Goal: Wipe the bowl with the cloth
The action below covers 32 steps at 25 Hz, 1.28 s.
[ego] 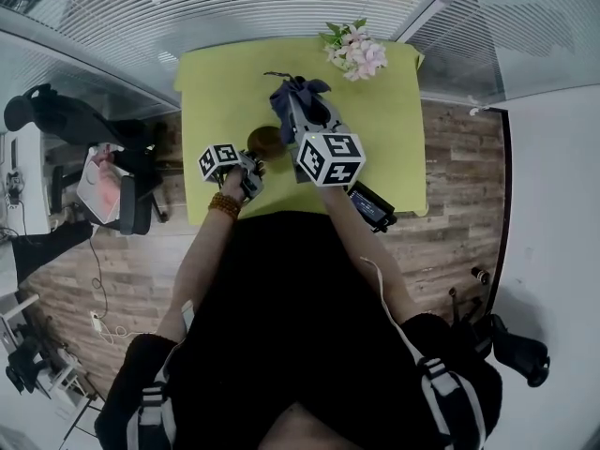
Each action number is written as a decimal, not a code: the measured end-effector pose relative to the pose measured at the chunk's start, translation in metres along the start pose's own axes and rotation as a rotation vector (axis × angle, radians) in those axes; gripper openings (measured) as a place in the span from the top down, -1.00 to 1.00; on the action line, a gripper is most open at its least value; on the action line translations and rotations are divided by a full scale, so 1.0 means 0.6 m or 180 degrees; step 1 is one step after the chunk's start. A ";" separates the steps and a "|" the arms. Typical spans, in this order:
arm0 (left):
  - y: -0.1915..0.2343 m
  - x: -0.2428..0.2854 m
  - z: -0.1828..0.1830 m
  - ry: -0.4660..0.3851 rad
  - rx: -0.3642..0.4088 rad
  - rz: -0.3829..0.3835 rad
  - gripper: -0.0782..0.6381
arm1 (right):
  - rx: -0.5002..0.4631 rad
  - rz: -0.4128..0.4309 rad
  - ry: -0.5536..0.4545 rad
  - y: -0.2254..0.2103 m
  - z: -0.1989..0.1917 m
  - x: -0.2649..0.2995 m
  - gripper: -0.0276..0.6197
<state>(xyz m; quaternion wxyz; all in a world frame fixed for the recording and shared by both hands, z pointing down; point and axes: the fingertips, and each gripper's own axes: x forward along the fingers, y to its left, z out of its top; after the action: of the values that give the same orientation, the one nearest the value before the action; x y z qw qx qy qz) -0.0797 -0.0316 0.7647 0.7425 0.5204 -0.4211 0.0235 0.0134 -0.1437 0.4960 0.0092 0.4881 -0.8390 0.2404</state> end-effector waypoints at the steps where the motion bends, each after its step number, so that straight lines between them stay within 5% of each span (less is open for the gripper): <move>1: 0.005 0.000 -0.001 -0.0005 -0.0023 0.0001 0.73 | 0.0002 -0.0003 0.0002 0.000 0.000 0.001 0.75; 7: 0.021 -0.003 0.005 -0.0121 0.0080 0.0046 0.63 | 0.0012 0.0004 0.0013 -0.002 -0.002 0.002 0.75; 14: -0.031 -0.025 0.021 -0.0337 0.0142 -0.0461 0.35 | 0.0003 0.0016 0.0041 0.002 -0.006 0.002 0.75; 20: -0.097 -0.086 0.017 -0.0384 0.0332 -0.0744 0.34 | -0.0016 -0.0030 -0.0030 -0.004 0.003 -0.003 0.75; 24: -0.163 -0.159 0.048 -0.0789 0.1090 -0.0630 0.34 | -0.0068 -0.0143 -0.0119 -0.016 0.012 -0.009 0.75; 28: -0.248 -0.252 0.116 -0.1738 0.2312 -0.0174 0.48 | -0.0341 -0.0180 -0.0169 -0.005 0.017 -0.011 0.75; 32: -0.346 -0.336 0.143 -0.2601 0.3162 0.0070 0.64 | -0.1002 -0.0030 -0.0338 0.046 0.036 -0.016 0.75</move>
<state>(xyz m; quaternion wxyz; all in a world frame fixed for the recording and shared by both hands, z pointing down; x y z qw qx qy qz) -0.1632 -0.1133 0.4864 0.1925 0.7649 -0.6143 0.0232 0.0003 -0.1332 0.4637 0.0424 0.4966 -0.8633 0.0798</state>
